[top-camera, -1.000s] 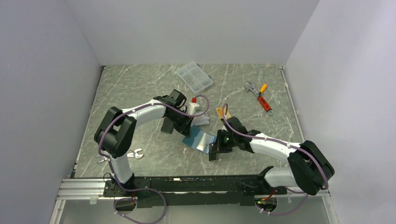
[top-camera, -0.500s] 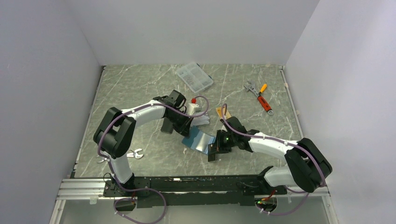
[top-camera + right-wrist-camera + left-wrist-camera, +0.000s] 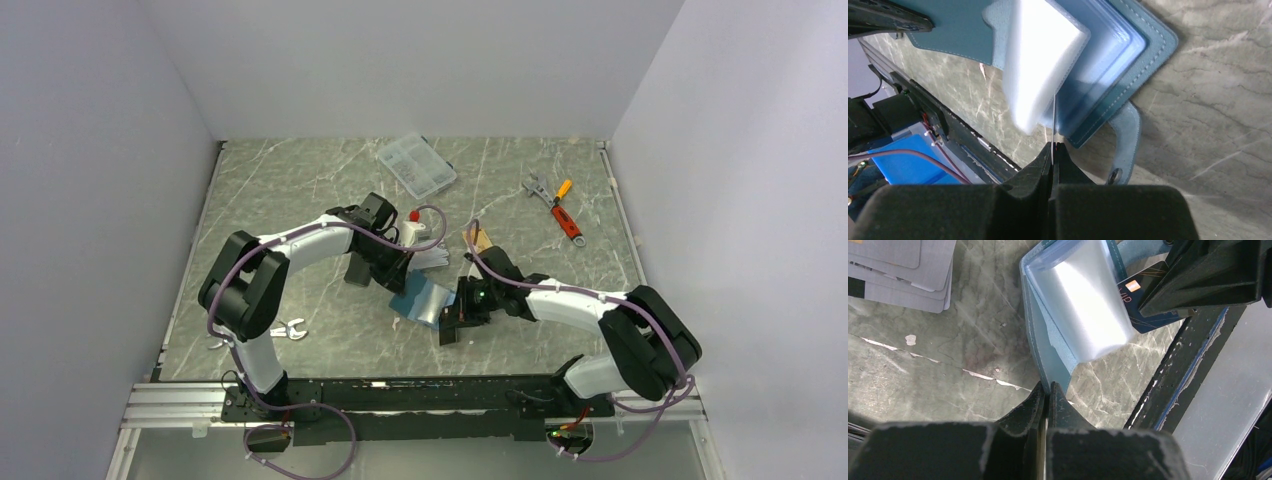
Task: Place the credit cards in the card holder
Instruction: Open the card holder at the center of the board.
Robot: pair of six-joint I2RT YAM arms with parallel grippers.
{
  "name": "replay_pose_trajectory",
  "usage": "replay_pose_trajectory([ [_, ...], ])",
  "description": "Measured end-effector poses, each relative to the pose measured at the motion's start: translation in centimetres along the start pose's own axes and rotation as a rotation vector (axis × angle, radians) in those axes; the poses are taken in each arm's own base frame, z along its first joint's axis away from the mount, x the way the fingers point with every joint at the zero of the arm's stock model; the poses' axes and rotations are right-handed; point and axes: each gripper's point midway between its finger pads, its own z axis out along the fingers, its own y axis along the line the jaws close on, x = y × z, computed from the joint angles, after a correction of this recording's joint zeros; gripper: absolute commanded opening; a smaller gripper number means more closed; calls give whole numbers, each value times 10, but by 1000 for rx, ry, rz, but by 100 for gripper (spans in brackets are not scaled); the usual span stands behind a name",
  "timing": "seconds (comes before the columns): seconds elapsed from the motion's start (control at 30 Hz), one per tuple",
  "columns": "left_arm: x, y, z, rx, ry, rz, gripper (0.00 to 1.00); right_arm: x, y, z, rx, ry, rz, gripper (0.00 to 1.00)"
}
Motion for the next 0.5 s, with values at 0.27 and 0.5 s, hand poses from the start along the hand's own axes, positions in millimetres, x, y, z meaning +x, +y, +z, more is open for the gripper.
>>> replay_pose_trajectory([
  [0.27, 0, -5, -1, 27, 1, 3, 13, -14, 15, -4, -22, -23, -45, 0],
  [0.5, -1, -15, -4, 100, -13, -8, 31, -30, 34, -6, -59, -50, -76, 0],
])
